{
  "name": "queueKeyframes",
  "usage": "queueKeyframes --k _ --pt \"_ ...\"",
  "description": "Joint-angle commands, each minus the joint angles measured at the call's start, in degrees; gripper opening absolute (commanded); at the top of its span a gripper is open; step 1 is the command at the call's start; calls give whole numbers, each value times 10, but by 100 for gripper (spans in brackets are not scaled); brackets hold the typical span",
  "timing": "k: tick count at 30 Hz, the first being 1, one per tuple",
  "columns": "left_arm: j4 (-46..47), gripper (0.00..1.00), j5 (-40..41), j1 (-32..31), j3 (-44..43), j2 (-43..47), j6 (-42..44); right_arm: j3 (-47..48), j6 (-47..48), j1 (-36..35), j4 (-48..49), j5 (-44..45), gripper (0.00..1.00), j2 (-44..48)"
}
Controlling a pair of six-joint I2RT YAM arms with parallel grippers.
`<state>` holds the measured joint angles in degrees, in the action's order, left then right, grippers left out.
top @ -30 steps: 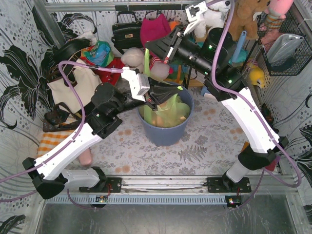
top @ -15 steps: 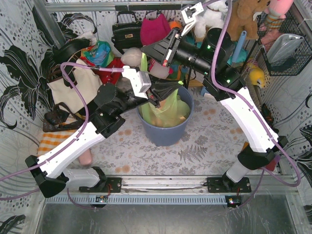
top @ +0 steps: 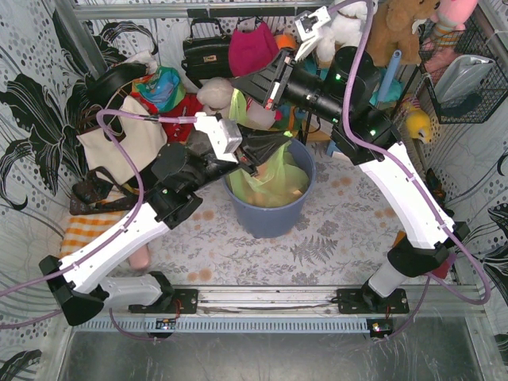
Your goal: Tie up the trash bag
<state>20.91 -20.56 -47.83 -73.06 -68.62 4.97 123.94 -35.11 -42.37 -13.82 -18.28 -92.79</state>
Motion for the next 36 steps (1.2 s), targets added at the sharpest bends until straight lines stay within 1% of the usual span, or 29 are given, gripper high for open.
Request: queueKeyframes --k 1,6,11,15,19,24,28,30,36 --pt "31 0 3 3 17 35 -5 13 7 -3 -18 29 0 17" --pt "4 0 -23 2 9 41 -9 -7 -7 -3 -10 39 0 22" --pt "-14 0 -28 3 -7 33 -10 -9 -11 -13 -18 47 0 25" --pt "1 0 -28 3 -6 20 -19 -17 -9 -18 -32 61 0 31" --pt "30 0 -32 2 3 4 -35 -62 -5 -18 -23 79 0 57" --pt "39 0 -39 2 3 -14 -44 -91 7 -18 -31 104 0 74" --pt "32 0 -27 3 5 -3 -42 -163 4 -18 -7 151 0 117" --pt "24 0 -14 3 9 8 -36 -191 4 -18 10 161 0 135" --pt "11 0 21 2 16 39 -25 -205 5 -18 21 155 0 145"
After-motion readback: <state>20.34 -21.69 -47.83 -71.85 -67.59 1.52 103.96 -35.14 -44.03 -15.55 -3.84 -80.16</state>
